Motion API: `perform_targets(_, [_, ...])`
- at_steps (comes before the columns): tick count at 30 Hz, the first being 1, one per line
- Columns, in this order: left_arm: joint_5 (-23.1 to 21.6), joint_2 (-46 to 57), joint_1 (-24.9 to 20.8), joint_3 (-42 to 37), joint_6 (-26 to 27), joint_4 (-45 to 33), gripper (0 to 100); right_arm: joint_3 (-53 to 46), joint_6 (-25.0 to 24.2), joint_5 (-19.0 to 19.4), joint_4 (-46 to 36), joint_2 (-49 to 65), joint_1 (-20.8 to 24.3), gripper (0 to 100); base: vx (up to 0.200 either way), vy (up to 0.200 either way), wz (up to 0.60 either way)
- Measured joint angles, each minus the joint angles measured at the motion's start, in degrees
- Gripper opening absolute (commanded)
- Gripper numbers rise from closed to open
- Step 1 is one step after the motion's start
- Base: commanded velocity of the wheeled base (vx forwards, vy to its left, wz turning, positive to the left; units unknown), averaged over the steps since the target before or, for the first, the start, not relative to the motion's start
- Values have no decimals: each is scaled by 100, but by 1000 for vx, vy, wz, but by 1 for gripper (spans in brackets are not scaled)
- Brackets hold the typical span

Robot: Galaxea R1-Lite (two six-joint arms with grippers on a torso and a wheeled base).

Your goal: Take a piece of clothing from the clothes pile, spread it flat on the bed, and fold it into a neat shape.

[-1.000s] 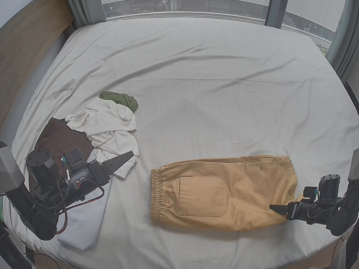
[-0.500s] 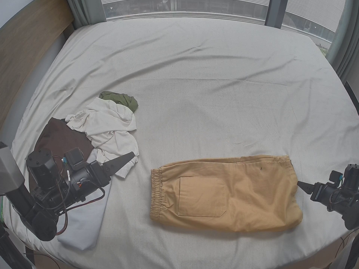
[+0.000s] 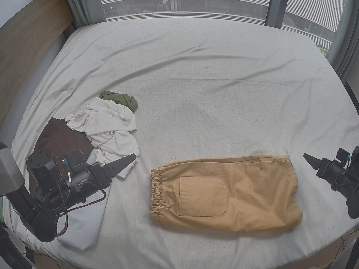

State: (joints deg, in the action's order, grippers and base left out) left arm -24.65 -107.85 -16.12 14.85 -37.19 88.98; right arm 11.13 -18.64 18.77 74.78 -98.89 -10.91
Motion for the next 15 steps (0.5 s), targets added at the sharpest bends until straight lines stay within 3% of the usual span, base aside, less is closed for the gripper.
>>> perform_targets(6, [16, 2, -20, 0, 2, 0, 100, 518, -54, 18, -169, -56, 122, 100, 0, 0, 0])
perform_targets(15, [22, 0, -24, -77, 5, -2, 100, 1193, -440, 96, -506, -141, 675, 100, 0, 0, 0])
